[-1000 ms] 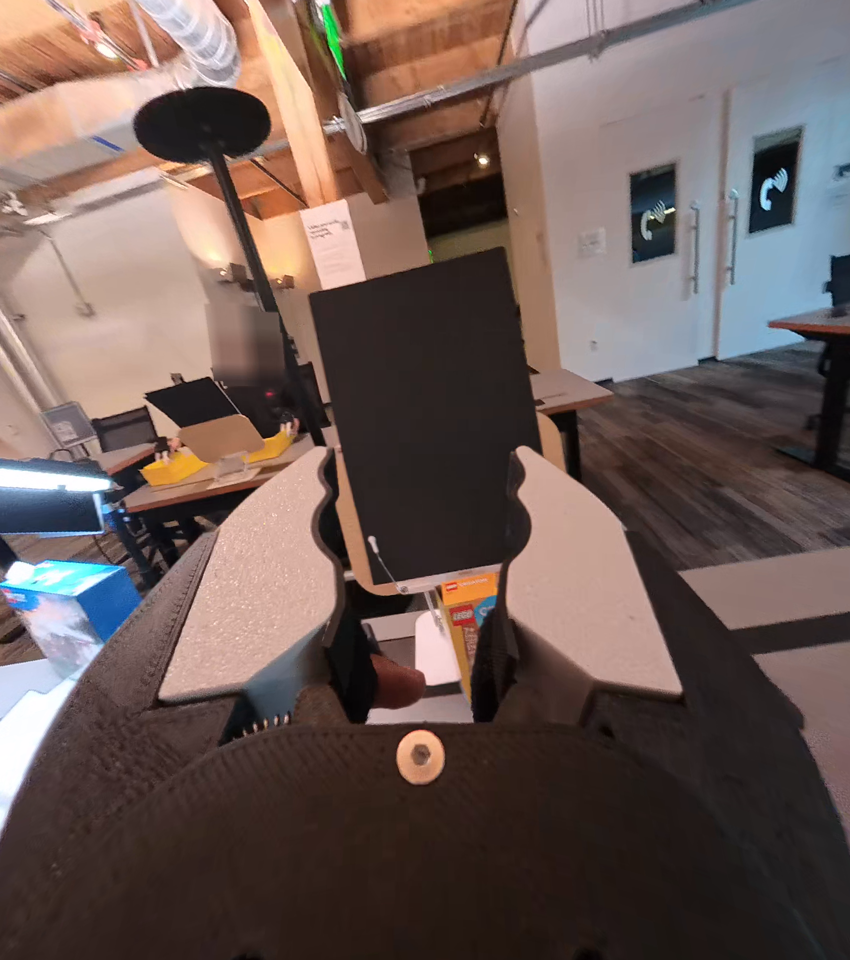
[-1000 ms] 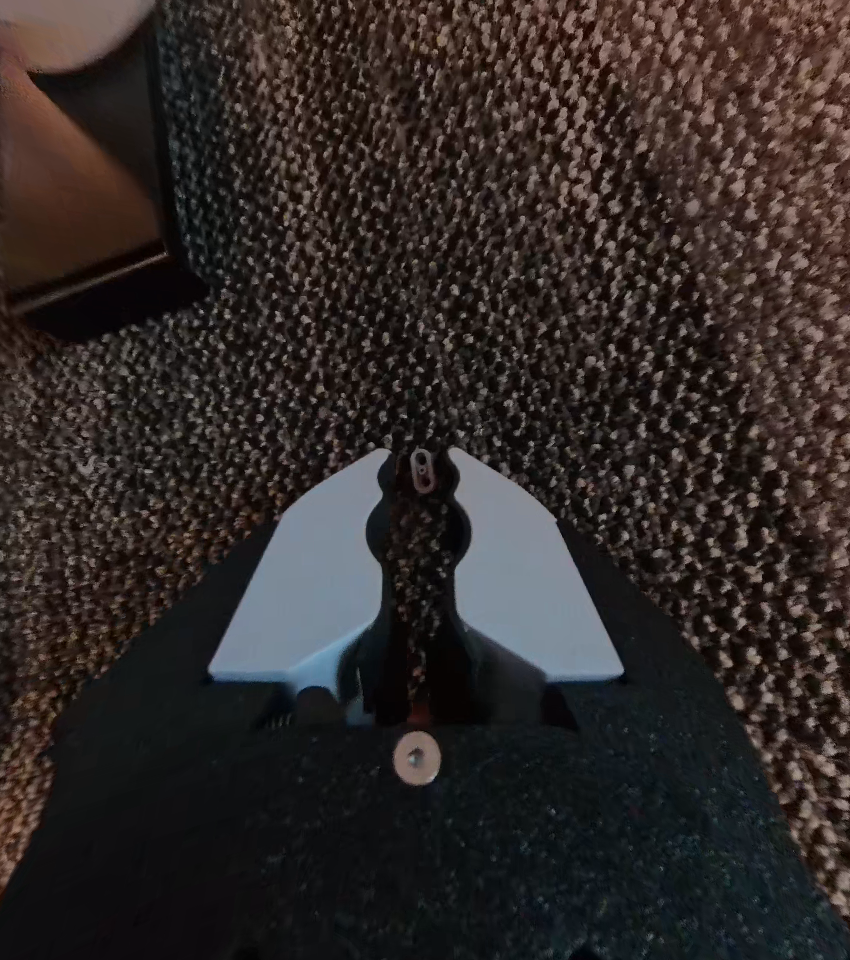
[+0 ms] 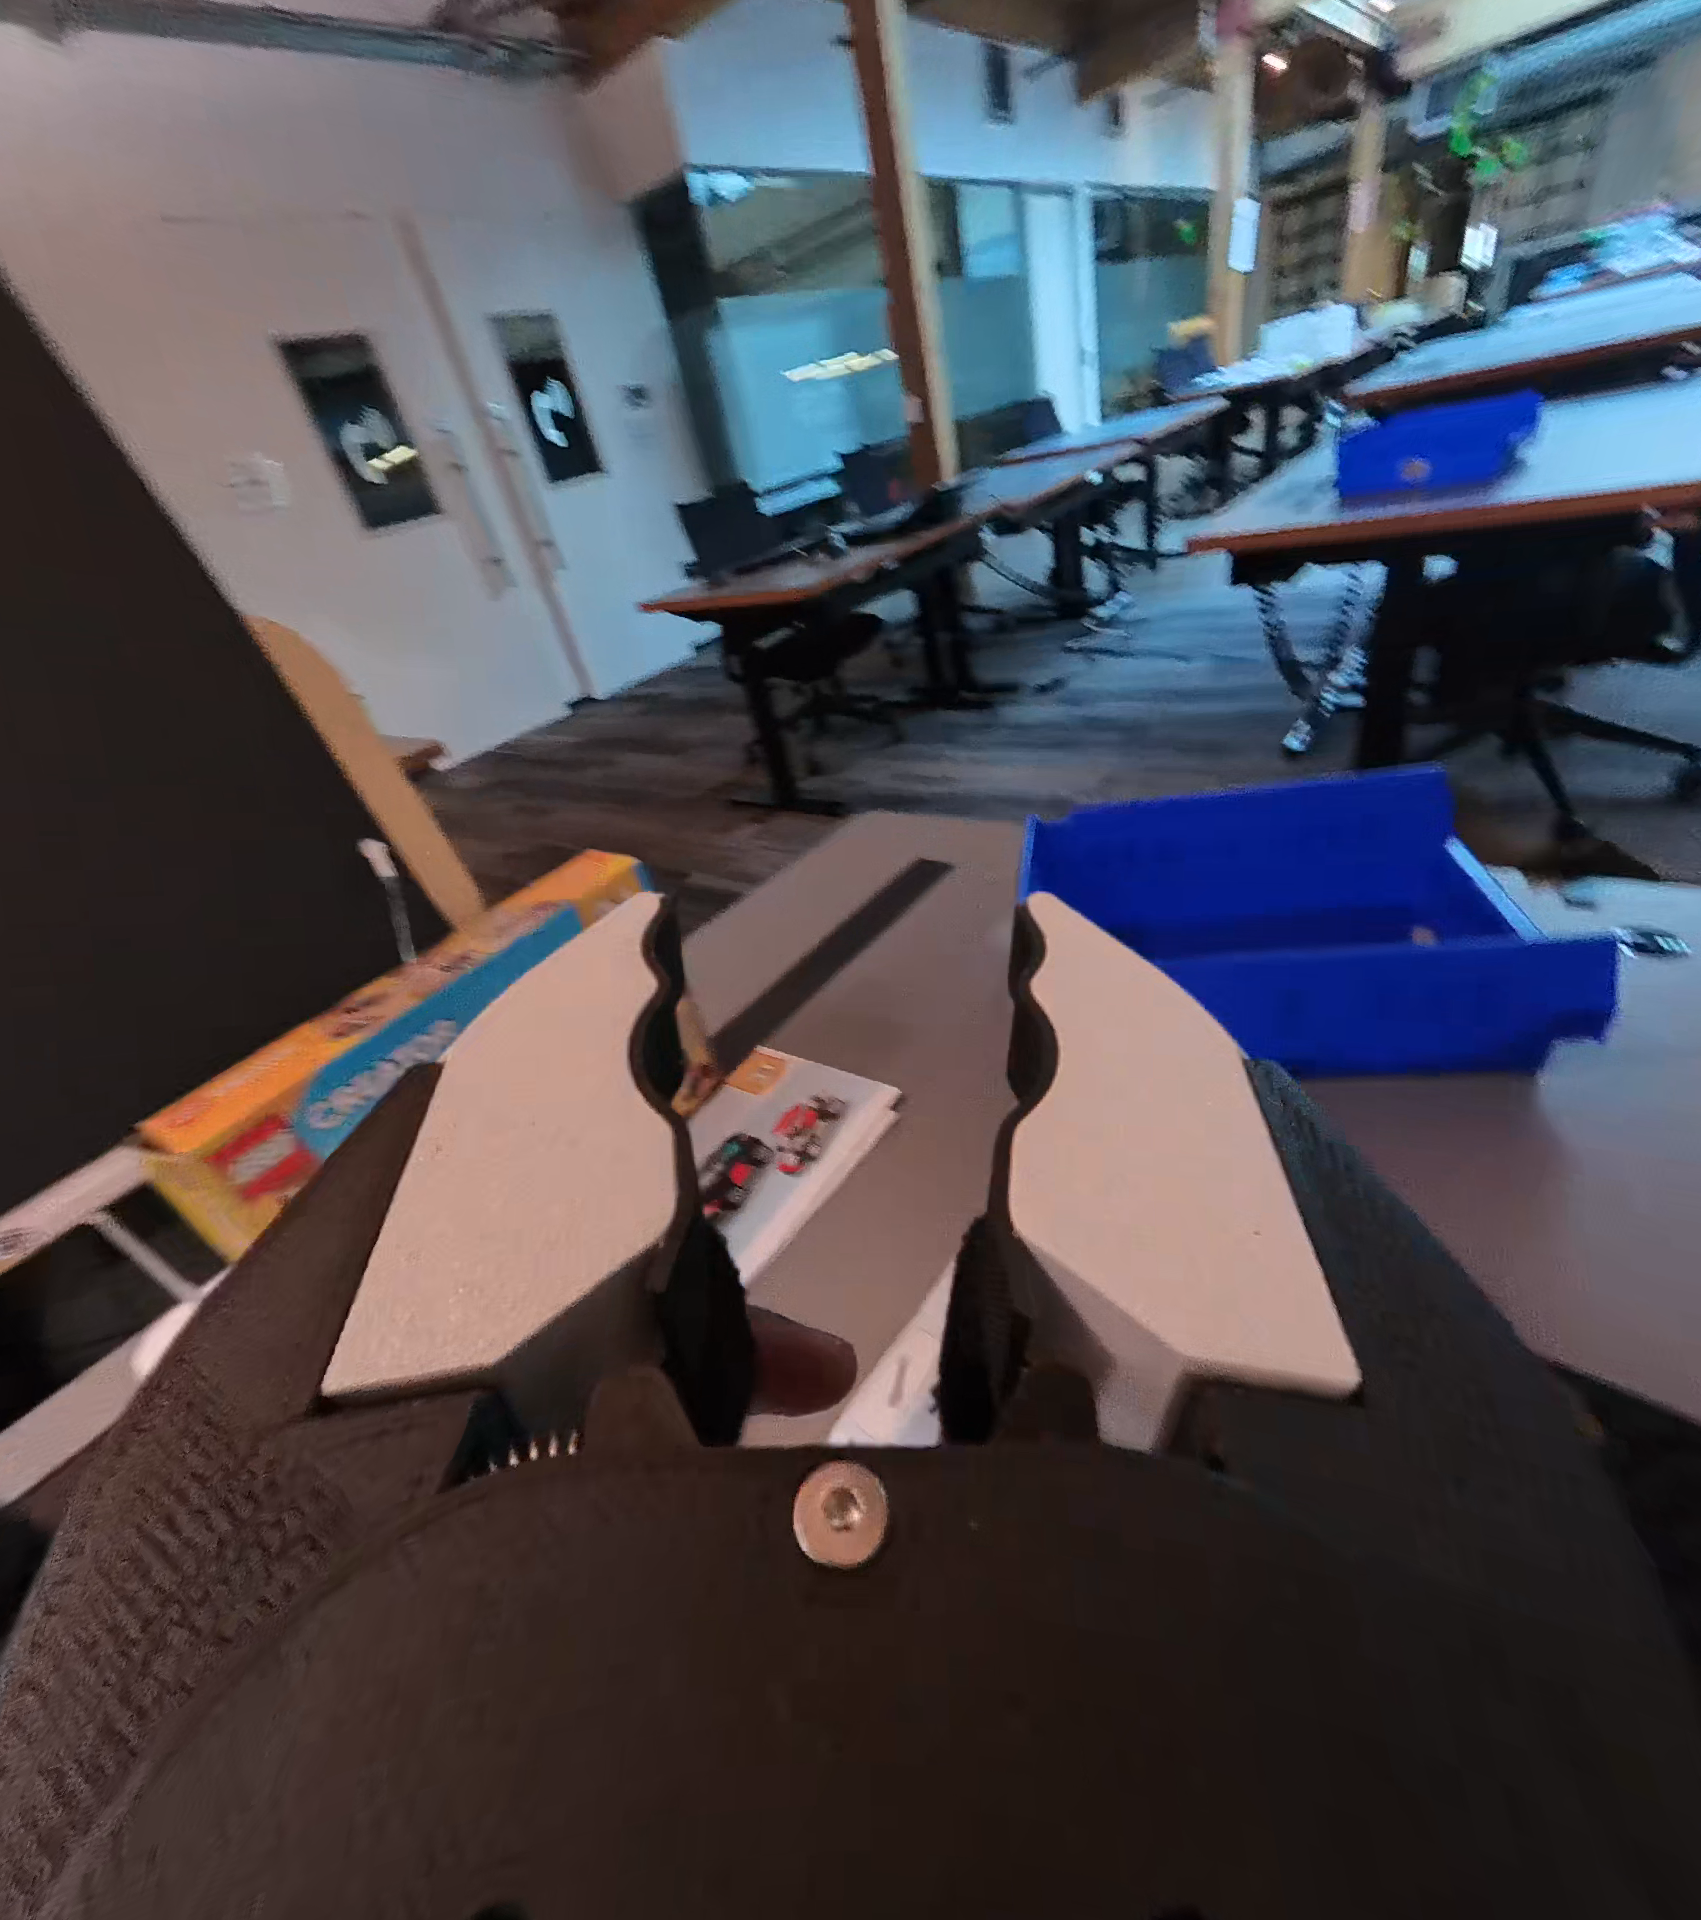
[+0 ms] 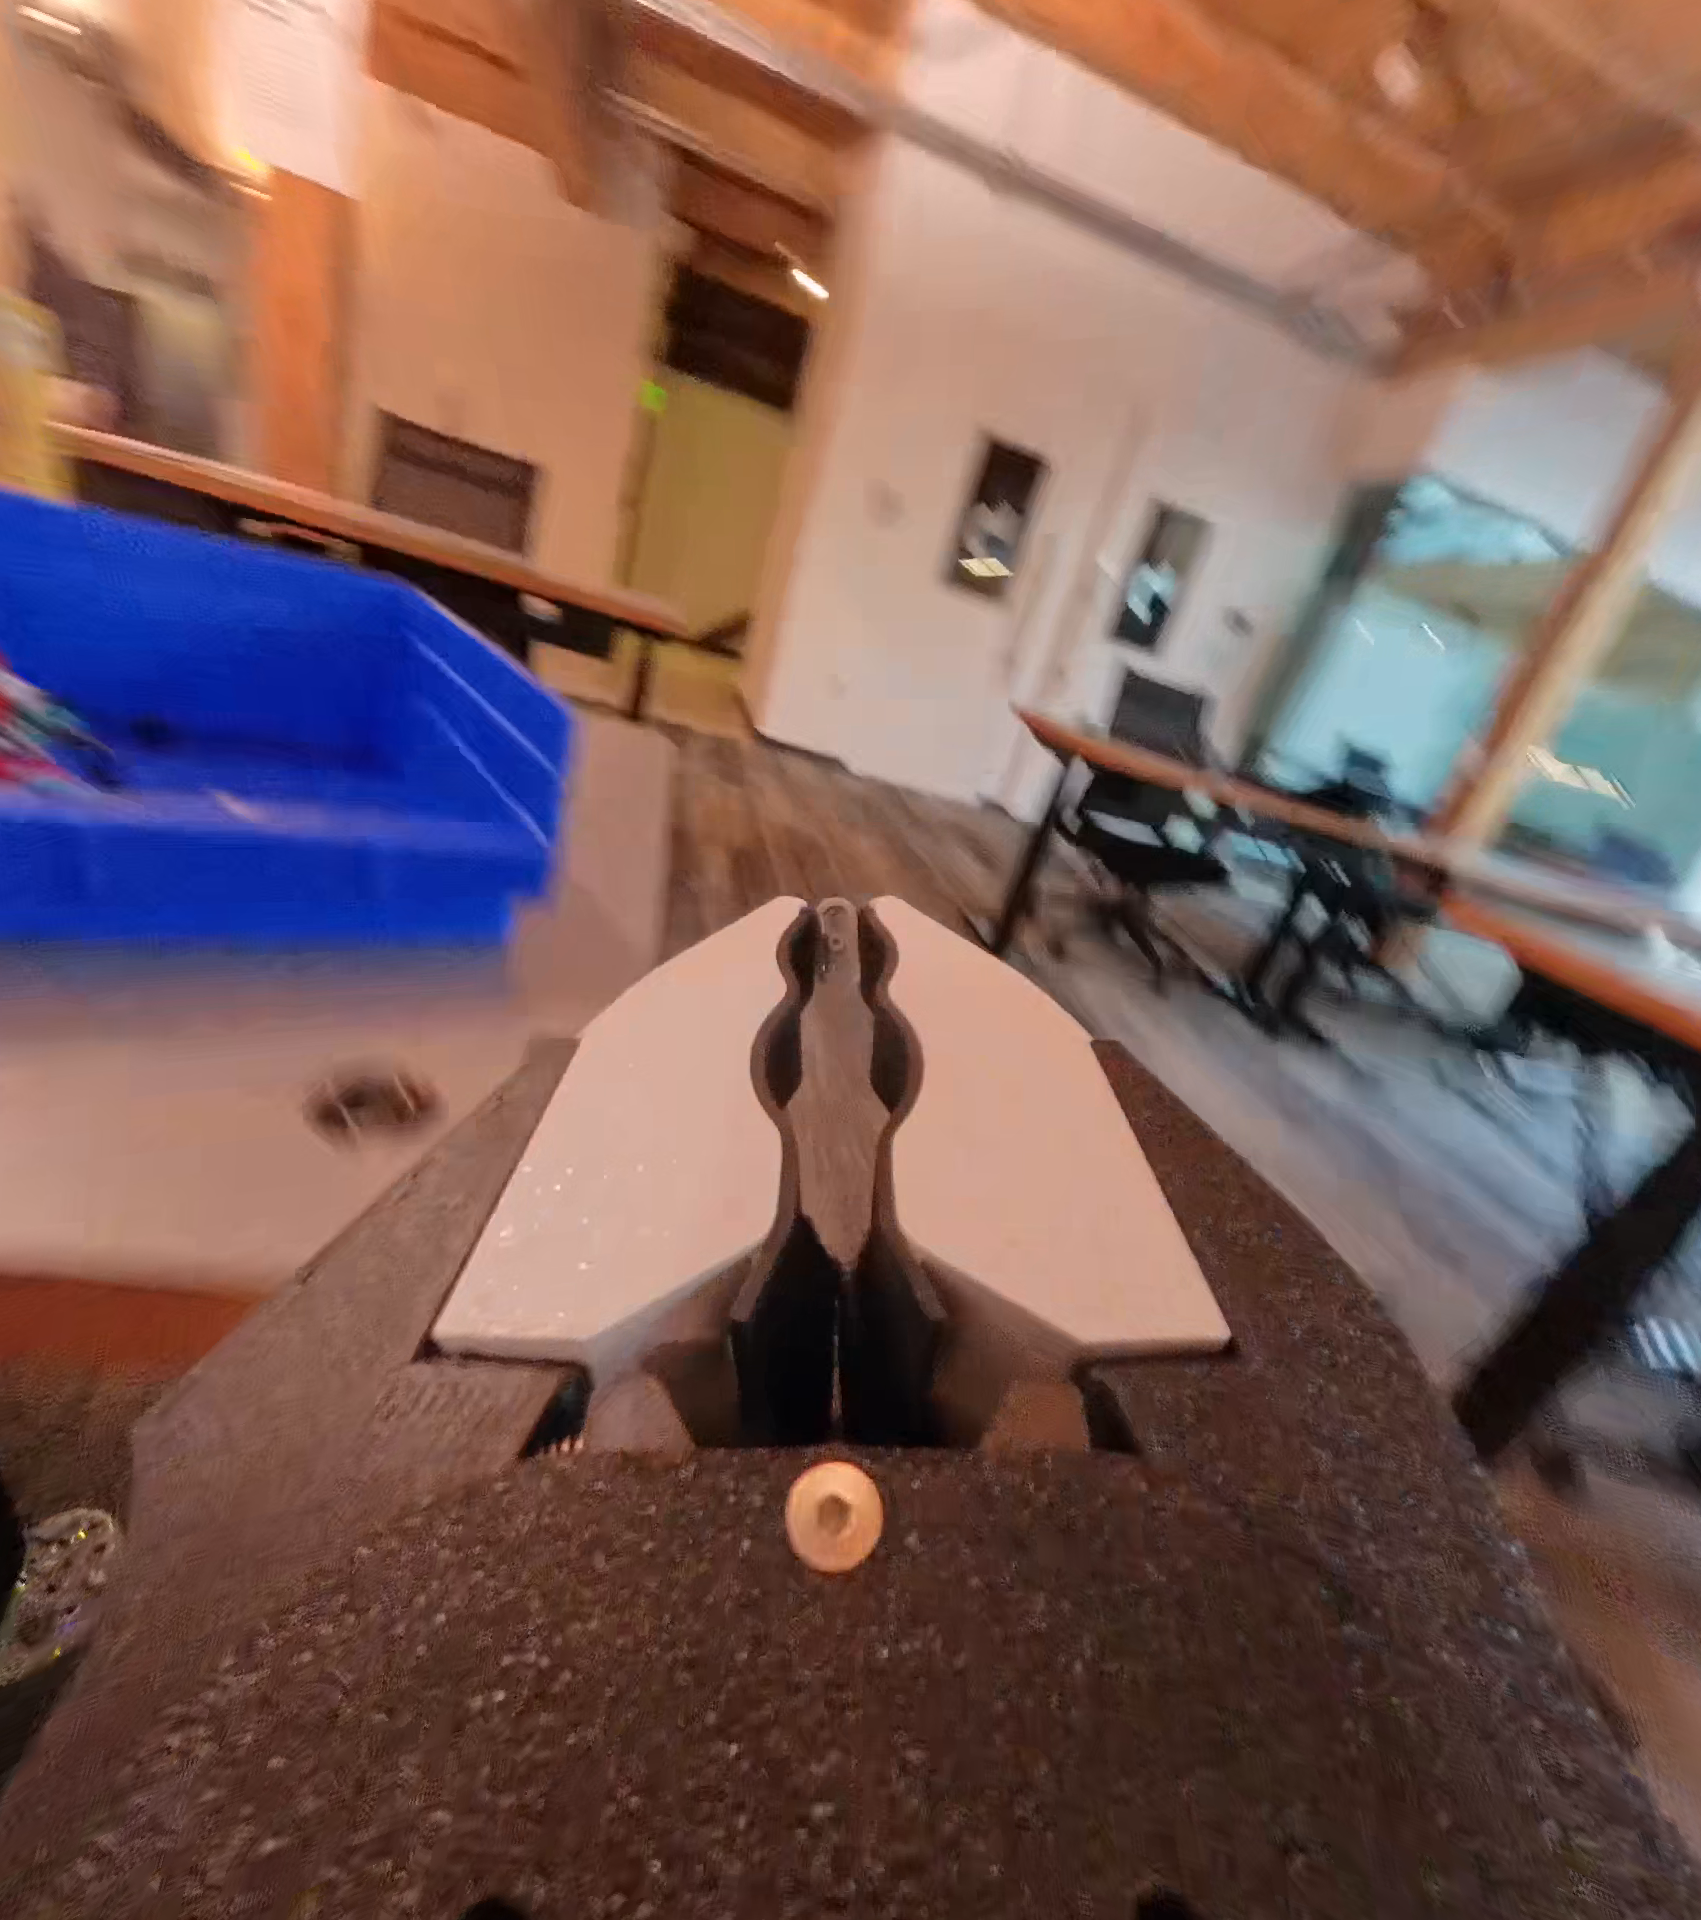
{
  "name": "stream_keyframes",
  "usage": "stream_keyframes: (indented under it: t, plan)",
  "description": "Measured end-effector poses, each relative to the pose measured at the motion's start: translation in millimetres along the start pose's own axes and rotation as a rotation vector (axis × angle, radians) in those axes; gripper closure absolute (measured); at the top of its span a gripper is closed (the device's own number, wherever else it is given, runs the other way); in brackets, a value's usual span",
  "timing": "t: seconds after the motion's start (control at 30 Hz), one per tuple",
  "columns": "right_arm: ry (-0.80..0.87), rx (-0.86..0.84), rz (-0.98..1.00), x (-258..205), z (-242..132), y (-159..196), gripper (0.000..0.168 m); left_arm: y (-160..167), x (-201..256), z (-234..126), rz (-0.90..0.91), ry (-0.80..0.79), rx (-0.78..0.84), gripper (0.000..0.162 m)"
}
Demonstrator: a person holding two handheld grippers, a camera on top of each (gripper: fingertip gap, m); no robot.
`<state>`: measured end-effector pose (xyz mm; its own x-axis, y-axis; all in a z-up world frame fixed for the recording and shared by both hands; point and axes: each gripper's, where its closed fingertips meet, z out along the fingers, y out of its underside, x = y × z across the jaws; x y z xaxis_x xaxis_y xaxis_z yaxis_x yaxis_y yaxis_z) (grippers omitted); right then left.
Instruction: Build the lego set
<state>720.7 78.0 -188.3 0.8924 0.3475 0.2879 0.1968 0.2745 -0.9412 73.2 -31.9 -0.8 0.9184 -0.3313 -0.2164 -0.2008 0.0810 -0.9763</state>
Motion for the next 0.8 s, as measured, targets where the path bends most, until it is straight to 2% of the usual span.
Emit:
stream_keyframes:
  t: [0.1, 0.2, 0.3, 0.47, 0.67, 0.73, 0.8]
  plan:
    - [-0.273, 0.068, -0.041, -71.4, 64.7, -85.3, 0.160, 37.0, 24.5, 26.2, -0.029, 0.131, -0.047, 0.101]
    - [-0.546, -0.024, -0.070, -153.0, 117.9, -113.5, 0.160, 76.4, 60.9, 65.2, -0.052, 0.295, -0.092, 0.101]
    - [-0.704, -0.311, -0.140, -205.1, 147.6, -84.1, 0.160, 95.7, 102.9, 106.4, 0.005, 0.457, -0.112, 0.101]
    - [-0.825, -0.521, -0.194, -238.2, 167.7, -36.7, 0.159, 118.3, 163.5, 173.2, 0.208, 0.697, -0.189, 0.101]
    - [-1.039, -0.670, -0.182, -247.4, 200.1, -15.6, 0.136, 157.7, 188.0, 231.2, 0.411, 0.931, -0.259, 0.106]
    - [-1.009, -0.727, -0.254, -234.0, 210.5, -18.1, 0.126, 166.4, 196.6, 237.3, 0.445, 0.986, -0.272, 0.110]
    - [-0.908, -0.732, -0.330, -210.7, 224.1, -24.1, 0.118, 170.3, 210.3, 235.6, 0.430, 1.047, -0.279, 0.115]
